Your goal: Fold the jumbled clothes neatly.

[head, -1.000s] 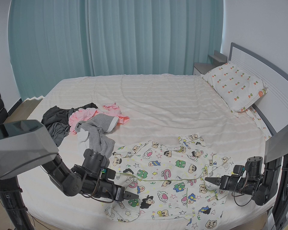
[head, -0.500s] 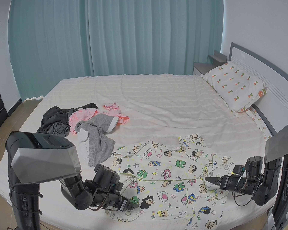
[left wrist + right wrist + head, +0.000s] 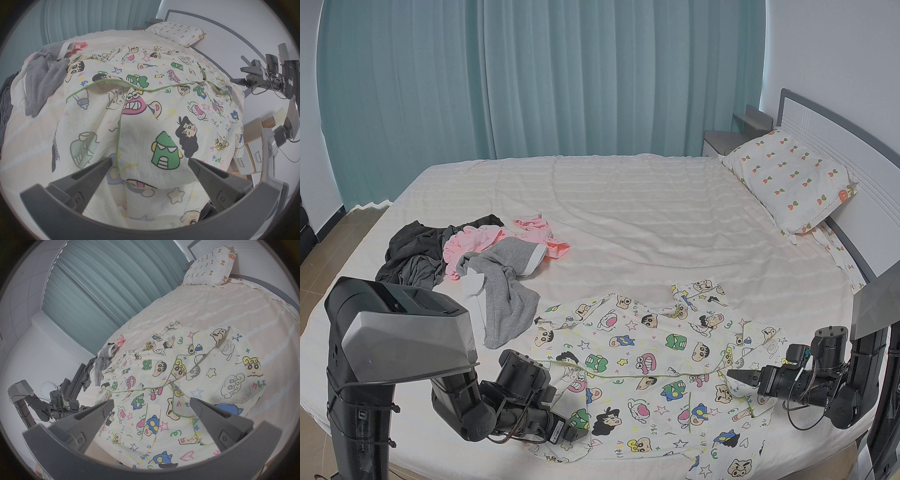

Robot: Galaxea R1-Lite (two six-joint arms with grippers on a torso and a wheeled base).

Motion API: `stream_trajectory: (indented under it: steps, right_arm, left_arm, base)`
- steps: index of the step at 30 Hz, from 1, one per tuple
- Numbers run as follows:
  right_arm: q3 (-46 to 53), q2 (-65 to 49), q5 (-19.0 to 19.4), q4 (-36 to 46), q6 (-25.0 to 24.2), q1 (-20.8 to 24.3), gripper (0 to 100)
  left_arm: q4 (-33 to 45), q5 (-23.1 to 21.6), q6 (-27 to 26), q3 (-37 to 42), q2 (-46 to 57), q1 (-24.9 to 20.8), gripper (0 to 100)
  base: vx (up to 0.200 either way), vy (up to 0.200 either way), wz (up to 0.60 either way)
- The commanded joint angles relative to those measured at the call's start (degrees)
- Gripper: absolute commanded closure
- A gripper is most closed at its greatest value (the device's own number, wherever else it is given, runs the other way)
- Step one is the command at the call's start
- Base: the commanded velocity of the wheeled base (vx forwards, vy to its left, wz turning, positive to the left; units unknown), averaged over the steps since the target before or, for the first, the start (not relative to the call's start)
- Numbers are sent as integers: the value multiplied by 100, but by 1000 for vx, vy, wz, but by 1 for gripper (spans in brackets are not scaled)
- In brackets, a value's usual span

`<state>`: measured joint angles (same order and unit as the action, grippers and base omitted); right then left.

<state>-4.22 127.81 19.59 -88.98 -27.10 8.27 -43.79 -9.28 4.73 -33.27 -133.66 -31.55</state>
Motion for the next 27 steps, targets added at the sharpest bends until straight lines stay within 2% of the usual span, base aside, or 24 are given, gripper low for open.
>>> stream_trajectory:
  steps: [1,4,5,27]
  right_arm:
    - [0,7,10,-58,3,8,0]
    - [0,7,1,-58,3,8,0]
    - [0,7,1,-58,3,8,0]
    - [9,34,10,-58,3,8,0]
  left_arm:
    - [2,-4,2,31,-20,8,0]
    - [2,-4,2,40,-20,8,0]
    - [-7,-4,2,40,-20,8,100]
    - [-42,49,-16,233,226,158,100]
  base:
    - [0,0,0]
    - [0,0,0]
    - [0,0,0]
    - [0,0,0]
